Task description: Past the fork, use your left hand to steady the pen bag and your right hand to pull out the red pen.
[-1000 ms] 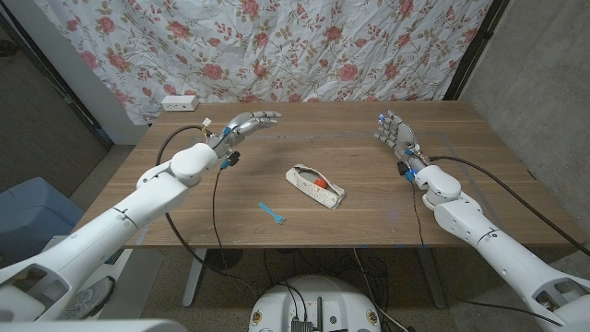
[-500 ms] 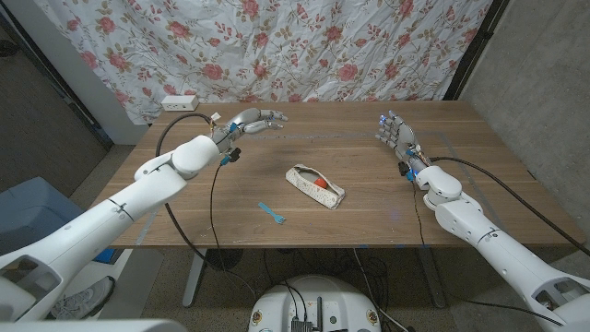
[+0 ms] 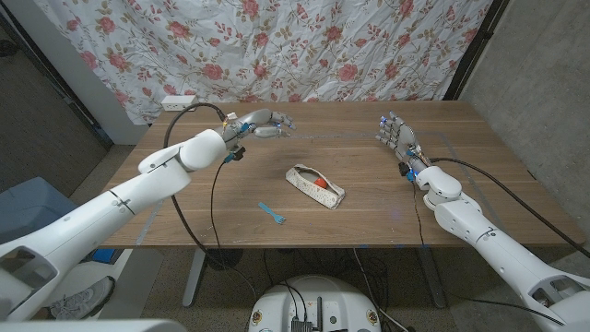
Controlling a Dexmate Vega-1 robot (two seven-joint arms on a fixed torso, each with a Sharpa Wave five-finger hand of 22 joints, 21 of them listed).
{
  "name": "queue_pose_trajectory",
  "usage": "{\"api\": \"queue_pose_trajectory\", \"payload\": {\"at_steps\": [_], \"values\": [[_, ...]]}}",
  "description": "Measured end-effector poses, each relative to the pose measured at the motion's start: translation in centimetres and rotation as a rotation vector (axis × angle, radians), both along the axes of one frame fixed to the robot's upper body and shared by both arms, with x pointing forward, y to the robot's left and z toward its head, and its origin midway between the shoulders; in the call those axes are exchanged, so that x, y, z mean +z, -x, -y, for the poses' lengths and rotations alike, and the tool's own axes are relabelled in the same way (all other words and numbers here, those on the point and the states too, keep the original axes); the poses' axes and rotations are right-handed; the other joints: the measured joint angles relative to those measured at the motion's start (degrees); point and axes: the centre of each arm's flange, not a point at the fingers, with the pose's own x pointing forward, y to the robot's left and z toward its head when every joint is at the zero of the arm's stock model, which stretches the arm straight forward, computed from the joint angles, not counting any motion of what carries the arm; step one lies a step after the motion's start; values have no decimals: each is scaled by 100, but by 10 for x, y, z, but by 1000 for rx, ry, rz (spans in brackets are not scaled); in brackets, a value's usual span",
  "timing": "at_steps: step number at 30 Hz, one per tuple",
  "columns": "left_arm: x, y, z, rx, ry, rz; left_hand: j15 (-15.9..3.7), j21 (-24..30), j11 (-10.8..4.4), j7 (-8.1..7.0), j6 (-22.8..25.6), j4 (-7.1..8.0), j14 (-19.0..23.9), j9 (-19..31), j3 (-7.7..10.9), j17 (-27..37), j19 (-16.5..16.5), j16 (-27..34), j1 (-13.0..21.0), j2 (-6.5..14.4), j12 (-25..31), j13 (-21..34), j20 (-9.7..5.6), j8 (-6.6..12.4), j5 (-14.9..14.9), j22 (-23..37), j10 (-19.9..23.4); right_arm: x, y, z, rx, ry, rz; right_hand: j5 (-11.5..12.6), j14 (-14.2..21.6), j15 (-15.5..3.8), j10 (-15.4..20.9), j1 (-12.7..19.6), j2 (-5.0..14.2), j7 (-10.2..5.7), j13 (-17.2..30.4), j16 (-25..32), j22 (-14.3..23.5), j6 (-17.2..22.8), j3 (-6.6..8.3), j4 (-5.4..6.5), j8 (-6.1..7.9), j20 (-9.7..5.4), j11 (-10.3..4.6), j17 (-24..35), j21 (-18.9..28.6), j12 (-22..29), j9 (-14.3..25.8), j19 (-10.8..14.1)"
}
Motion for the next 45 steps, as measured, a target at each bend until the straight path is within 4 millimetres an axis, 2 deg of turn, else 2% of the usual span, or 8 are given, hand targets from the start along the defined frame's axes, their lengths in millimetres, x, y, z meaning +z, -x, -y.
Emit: {"api": "queue_pose_trajectory", "payload": {"at_steps": [10, 15, 20, 25, 35, 40, 45], "values": [[4, 6, 14, 47, -152, 63, 7, 0, -48, -23, 222, 0, 96, 0, -94, -16, 46, 0, 190, -46, 0, 0, -46, 0, 0, 0, 129, -3, -2, 0, 6, -14, -4, 0, 9, 9, 0, 1, -1, 20, 0, 46, 0, 19, 0, 0, 0, 0, 0, -23, 0, 0, 0, 0], [6, 8, 21, 60, -215, 94, 0, 0, -123, -82, 507, 8, 204, -1, -219, -15, 105, 0, 434, -120, -40, 0, -105, -24, 0, 0, 291, -3, -3, 1, 8, -23, -5, 0, 9, 9, 0, 1, -1, 51, 0, 46, 0, 50, 0, 0, 0, 0, -1, -27, 0, 0, 0, 0], [8, 11, 30, 57, -282, 134, 0, 0, -132, -111, 685, 0, 266, -1, -299, -15, 158, 0, 542, -168, -40, 0, -131, -24, 0, 0, 401, -4, -3, 2, 7, -31, -6, 0, 8, 9, 20, 1, -1, 51, 0, 46, 0, 50, 0, 0, 0, 0, -21, -27, 0, 0, 0, 0], [8, 10, 36, 53, -333, 160, 0, 0, -163, -117, 769, 1, 328, -1, -346, -15, 200, 0, 630, -197, -40, 0, -137, -24, 0, 16, 450, -5, -3, 4, 6, -35, -7, 0, 8, 9, 20, 1, -1, 51, 0, 45, 0, 49, 0, 0, 0, -23, -21, -27, 0, 0, 0, 23], [5, 10, 46, 47, -454, 215, 0, 0, -133, -113, 826, 18, 409, -1, -412, 1, 209, 0, 721, -208, -40, 0, -147, -68, 0, 15, 541, -8, -2, 6, 0, -43, -10, 0, 40, -23, 20, 1, -1, 51, 0, 45, 0, 49, 0, 0, 0, -32, -21, -26, 0, 0, 0, 32], [2, 11, 49, 52, -501, 237, -12, 0, -185, -81, 957, 43, 565, -1, -499, 0, 317, 28, 795, -240, -39, 0, -153, -112, 0, 15, 634, -8, -1, 6, -2, -44, -8, 0, 40, -23, 20, 1, -1, 51, 1, 45, 0, 49, 0, 0, 0, -32, -21, -54, 0, 0, 0, 32], [-3, 12, 52, 71, -554, 263, 0, 0, -184, -112, 988, 26, 614, -1, -529, 0, 317, 28, 817, -263, -39, 0, -153, -112, 0, 15, 633, -9, 1, 6, -4, -43, -10, 0, 39, -23, 19, 1, -1, 51, 0, 45, 0, 49, 0, 0, 0, -32, -21, -53, 0, 0, 0, 32]]}}
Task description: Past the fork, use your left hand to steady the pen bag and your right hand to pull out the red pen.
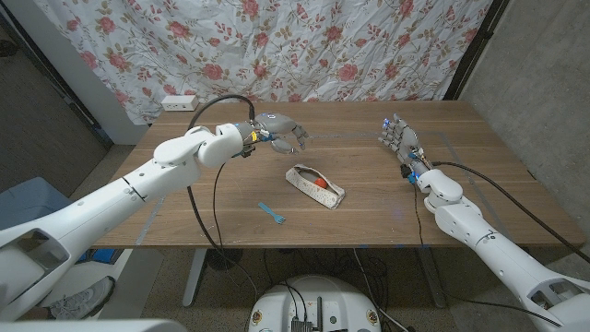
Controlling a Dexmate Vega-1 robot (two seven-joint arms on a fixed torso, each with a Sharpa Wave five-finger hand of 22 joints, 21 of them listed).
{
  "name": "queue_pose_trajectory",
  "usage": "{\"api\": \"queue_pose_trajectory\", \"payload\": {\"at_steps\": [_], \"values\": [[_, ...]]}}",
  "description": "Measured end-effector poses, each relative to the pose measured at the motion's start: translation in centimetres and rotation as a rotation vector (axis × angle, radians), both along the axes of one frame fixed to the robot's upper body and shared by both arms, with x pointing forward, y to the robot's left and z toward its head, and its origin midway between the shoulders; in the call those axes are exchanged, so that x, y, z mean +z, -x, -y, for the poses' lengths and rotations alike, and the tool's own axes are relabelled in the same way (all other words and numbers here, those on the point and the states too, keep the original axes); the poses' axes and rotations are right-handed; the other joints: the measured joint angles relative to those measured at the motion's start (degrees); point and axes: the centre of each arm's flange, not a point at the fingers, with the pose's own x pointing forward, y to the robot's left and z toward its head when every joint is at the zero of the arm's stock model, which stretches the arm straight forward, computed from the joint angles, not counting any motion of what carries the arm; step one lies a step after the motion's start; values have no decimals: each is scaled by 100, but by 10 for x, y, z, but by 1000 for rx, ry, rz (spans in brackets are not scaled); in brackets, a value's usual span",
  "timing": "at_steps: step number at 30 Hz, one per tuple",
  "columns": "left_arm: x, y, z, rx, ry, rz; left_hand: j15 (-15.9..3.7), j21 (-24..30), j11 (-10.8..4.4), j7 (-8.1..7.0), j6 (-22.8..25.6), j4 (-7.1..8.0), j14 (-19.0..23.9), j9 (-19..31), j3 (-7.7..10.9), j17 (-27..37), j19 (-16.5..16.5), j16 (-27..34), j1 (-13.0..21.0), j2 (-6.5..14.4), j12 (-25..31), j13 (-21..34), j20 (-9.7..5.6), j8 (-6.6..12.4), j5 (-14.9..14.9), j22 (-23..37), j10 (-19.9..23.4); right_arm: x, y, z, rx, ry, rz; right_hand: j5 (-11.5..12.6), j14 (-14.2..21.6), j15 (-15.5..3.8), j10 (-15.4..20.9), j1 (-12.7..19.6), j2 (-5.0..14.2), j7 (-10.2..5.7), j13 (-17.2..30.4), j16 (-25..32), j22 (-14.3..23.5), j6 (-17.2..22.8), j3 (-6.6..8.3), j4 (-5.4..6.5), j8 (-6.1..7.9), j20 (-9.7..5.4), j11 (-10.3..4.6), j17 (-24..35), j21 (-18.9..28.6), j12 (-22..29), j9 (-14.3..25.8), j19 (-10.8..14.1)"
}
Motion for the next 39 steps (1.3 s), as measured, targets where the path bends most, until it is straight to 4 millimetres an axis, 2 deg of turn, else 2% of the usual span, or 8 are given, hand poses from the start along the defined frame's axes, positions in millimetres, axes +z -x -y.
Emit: {"api": "queue_pose_trajectory", "payload": {"at_steps": [10, 15, 29, 39], "values": [[-11, 3, 8, 27, -86, 43, 0, 0, 0, -1, 1, 15, 0, 0, -63, 0, 0, 0, 53, 8, -55, 0, 0, -39, 0, 0, 0, -5, 4, -1, -6, -2, -12, 0, 0, 0, 0, -3, 3, 0, 0, 0, 0, 0, 0, 0, 0, 0, 0, 0, 0, 0, 0, 0], [-21, 5, 15, 30, -108, 56, -25, 0, -12, -55, 55, 28, 26, 0, -97, -1, 0, 0, 76, -15, -55, 0, 0, -39, 0, -1, 51, -8, 5, -1, -11, -6, -16, 0, 0, 0, 0, -30, 30, 0, 0, 0, 0, 0, 0, 0, 0, 0, 0, -24, 0, 0, 0, 0], [-39, 2, 25, 46, -83, 102, -10, 0, -21, 31, 379, 44, 277, 0, -267, -1, 137, 40, 204, 8, -54, 0, -29, -39, 0, -1, 266, -13, 9, 3, -16, -14, -22, 0, 0, 0, 0, -30, 30, 0, 0, 0, 0, 0, -25, -25, 0, 0, 0, -26, 0, 0, 0, 0], [-50, -5, 28, 55, -67, 105, -10, 0, -29, 46, 517, 41, 399, -1, -309, -1, 205, 40, 286, 0, -53, 0, -21, -39, 0, -1, 382, -16, 11, 7, -20, -20, -27, 0, 31, 31, 0, -30, 30, 0, 0, 0, 0, 0, -25, -25, 0, 1, 0, -50, 0, 0, 0, 0]]}}
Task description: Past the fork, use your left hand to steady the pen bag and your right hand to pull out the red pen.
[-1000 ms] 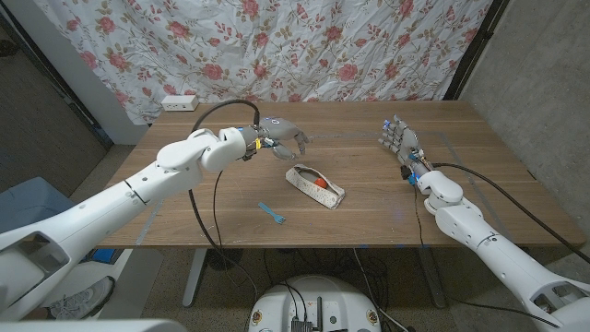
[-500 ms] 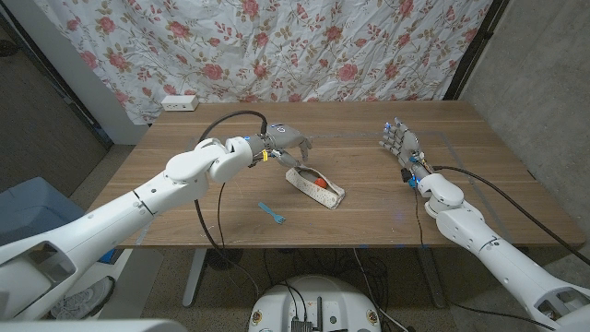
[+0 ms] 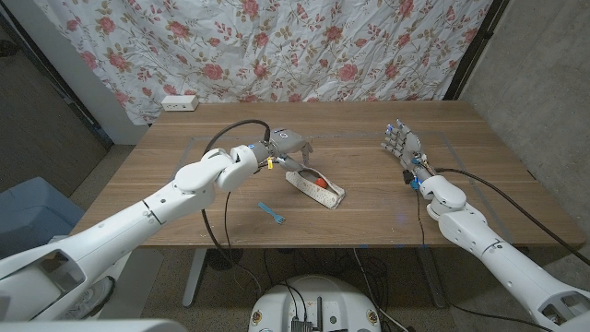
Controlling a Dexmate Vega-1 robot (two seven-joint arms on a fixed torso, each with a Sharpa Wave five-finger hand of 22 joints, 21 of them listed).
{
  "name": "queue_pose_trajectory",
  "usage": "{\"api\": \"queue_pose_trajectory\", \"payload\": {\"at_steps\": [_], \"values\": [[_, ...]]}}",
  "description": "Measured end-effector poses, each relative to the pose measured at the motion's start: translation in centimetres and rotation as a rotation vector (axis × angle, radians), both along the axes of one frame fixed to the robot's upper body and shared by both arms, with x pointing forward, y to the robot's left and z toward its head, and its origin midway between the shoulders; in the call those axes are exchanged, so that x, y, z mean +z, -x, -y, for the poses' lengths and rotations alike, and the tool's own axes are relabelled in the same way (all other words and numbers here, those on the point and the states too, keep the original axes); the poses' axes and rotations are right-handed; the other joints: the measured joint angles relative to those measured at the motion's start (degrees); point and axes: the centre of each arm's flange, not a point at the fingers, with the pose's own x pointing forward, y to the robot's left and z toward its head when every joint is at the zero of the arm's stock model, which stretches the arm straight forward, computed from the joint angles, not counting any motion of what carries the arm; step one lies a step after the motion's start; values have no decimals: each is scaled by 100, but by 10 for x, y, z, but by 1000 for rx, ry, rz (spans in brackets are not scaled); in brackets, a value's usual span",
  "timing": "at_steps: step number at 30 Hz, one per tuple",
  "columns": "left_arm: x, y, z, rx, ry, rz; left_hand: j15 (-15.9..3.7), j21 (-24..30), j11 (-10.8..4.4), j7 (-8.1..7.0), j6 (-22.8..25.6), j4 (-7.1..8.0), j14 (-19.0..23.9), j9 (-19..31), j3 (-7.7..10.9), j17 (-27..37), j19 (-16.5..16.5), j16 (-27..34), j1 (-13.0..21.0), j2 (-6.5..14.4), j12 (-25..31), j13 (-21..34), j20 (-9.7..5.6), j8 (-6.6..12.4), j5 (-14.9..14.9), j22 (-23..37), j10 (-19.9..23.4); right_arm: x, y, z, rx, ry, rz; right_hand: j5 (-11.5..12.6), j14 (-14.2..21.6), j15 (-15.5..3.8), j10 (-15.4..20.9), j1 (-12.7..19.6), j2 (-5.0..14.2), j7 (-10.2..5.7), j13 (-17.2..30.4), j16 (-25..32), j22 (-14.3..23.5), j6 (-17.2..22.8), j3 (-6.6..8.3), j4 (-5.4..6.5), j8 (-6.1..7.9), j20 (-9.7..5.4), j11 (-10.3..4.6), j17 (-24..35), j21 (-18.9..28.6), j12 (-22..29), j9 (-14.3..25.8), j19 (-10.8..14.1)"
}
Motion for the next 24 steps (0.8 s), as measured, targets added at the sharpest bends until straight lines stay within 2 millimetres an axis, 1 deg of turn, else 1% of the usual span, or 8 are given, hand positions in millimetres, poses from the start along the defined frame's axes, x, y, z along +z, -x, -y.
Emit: {"api": "queue_pose_trajectory", "payload": {"at_steps": [2, 4, 5, 10, 13, 15, 18, 24], "values": [[-2, -2, 0, 1, 1, -1, -18, 33, 10, 29, 29, 0, 44, 0, 0, 0, 30, 0, 23, 23, 1, 0, -30, 0, 0, 0, 26, 0, 0, 1, 0, -2, -1, 0, 0, 0, 0, 0, 0, 0, 0, 0, 0, 0, 0, 0, 0, 0, 0, -3, 0, 0, 0, 0], [-3, -3, 0, 1, 2, 0, 0, 34, -11, 46, 46, -9, 66, 0, -28, 0, 52, 0, 46, 46, 1, 0, -10, 0, 0, 0, 49, -1, 0, 1, -1, -2, -2, 0, 0, 0, 0, 0, 0, 0, 0, 0, 0, 0, 0, 0, 0, 0, 0, -3, 0, 0, 0, 0], [-5, -4, 0, 2, 3, 1, -11, 34, 9, 68, 68, -1, 93, 0, -47, 0, 84, 0, 45, 46, 1, 0, -23, 0, 0, 0, 70, -1, 0, 2, -2, -3, -2, 0, 0, 0, 0, 0, 0, 0, 0, 0, 0, 0, 0, 0, 0, 0, 0, -3, 0, 0, 0, 0], [-9, -8, 0, 1, 3, 1, -16, 56, -11, 46, 107, -1, 159, 0, -47, 0, 123, 0, 114, 53, 1, 0, -61, 0, 0, 0, 109, -1, 0, 3, -2, -5, -2, 0, 0, 0, 0, 0, 0, 10, 0, 0, 0, 33, 0, 0, 0, 0, 0, -3, 0, 0, 0, 0], [-10, -11, 0, -2, 1, 4, -20, 56, -1, 51, 143, -1, 164, 29, -47, 0, 145, 0, 122, 61, 2, 0, -41, 0, 0, 0, 162, -1, 0, 3, -3, -6, -3, 0, -1, 0, 0, 0, 0, 20, 0, 0, 0, 43, 0, 0, 0, 0, 0, -3, 0, 0, 0, 0], [-12, -14, 0, 1, -1, 1, -20, 56, -11, 50, 172, -2, 164, 29, -93, 0, 154, 0, 122, 61, 2, 6, -32, 0, 0, 0, 171, -1, 0, 4, -3, -7, -3, 0, -1, 0, 0, 0, 0, 20, 0, 0, 0, 43, 0, 0, 0, 0, 0, -2, 0, 0, 0, 0], [-13, -16, 0, -6, -6, 6, -29, 56, -11, 57, 179, -2, 196, 30, -93, 0, 184, 0, 173, 68, 2, 31, -61, 0, 0, 0, 171, -2, 0, 5, -5, -8, -5, 0, -1, 0, 0, 0, 0, 20, 0, 0, 0, 43, 0, 0, 0, 0, 0, -2, 0, 0, 0, 0], [-14, -21, 0, -8, -10, 7, -31, 56, -2, 56, 185, -2, 235, 29, -93, 0, 184, 0, 178, 72, 2, 31, -61, 0, 0, 22, 224, -3, 0, 6, -7, -8, -7, 0, -1, 0, 0, 0, 0, 20, 0, 0, 0, 42, 25, -24, 0, 0, 0, -2, 0, 0, 0, 0]]}}
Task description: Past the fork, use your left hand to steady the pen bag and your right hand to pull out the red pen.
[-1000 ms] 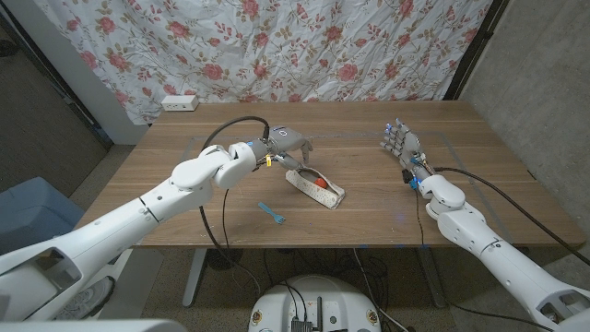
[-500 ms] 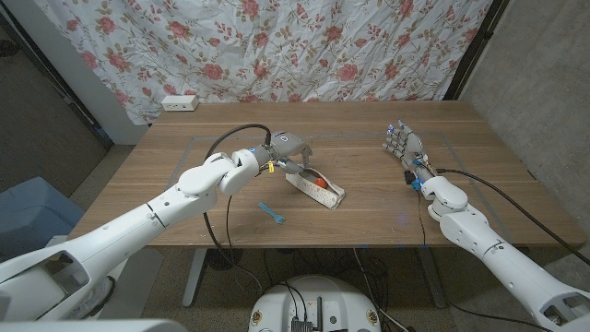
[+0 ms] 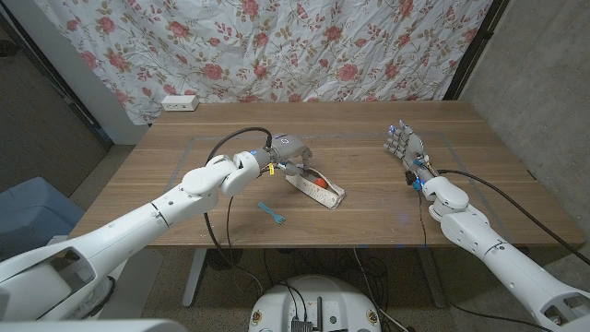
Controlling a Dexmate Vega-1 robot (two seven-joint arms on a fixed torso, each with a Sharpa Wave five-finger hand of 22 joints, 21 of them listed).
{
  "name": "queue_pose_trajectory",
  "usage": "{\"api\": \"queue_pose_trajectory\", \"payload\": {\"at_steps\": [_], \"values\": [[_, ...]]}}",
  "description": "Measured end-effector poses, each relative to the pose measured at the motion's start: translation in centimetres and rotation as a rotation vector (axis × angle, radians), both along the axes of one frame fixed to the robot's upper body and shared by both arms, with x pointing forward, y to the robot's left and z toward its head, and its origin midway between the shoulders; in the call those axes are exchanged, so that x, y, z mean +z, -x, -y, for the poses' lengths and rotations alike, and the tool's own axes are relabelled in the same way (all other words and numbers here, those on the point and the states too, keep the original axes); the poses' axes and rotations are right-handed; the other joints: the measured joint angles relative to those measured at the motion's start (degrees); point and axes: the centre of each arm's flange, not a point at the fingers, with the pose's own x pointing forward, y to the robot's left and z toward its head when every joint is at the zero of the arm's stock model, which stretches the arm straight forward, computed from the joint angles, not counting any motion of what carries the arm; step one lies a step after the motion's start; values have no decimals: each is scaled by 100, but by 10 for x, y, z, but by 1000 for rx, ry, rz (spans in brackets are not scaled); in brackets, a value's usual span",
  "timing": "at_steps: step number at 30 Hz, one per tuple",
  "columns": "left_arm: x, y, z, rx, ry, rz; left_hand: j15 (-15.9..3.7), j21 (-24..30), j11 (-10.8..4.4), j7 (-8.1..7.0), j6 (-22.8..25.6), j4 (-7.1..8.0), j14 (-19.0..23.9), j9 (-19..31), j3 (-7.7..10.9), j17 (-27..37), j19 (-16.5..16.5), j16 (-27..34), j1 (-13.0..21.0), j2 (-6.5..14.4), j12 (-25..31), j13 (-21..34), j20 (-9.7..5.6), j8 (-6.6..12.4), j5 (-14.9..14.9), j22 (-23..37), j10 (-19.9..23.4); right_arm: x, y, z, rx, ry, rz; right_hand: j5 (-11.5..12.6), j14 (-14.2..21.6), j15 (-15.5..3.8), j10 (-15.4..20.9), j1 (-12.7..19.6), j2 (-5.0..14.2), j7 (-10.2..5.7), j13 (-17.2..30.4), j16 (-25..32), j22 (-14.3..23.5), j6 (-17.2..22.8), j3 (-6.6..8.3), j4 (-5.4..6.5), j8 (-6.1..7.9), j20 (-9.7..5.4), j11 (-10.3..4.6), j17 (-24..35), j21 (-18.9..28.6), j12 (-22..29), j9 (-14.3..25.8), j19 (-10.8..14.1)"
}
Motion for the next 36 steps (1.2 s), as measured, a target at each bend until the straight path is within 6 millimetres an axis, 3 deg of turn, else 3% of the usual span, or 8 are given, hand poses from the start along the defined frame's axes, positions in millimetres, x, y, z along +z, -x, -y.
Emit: {"api": "queue_pose_trajectory", "payload": {"at_steps": [24, 36], "values": [[-4, -18, -1, -13, -21, -2, 10, 21, -41, -10, 127, -1, 71, -1, -94, 29, 93, 0, 102, 56, 0, -1, -12, -28, 0, 8, 122, 2, -3, 0, -8, -6, -5, 0, 0, 0, 0, 0, 0, 0, 0, 0, 0, -1, 0, 0, 0, 0, 0, -26, 0, 0, 0, 0], [-4, -21, -4, -11, -27, -16, 10, 21, -40, 26, -91, 15, 71, -1, -255, 17, 92, -14, 177, -19, -48, -1, -12, -168, 0, 7, 122, 4, -3, -2, -12, -7, -2, 0, 0, 0, 0, -39, 39, 0, 0, 0, 0, -1, 0, 1, 0, 0, 0, -54, 0, 0, 0, 0]]}}
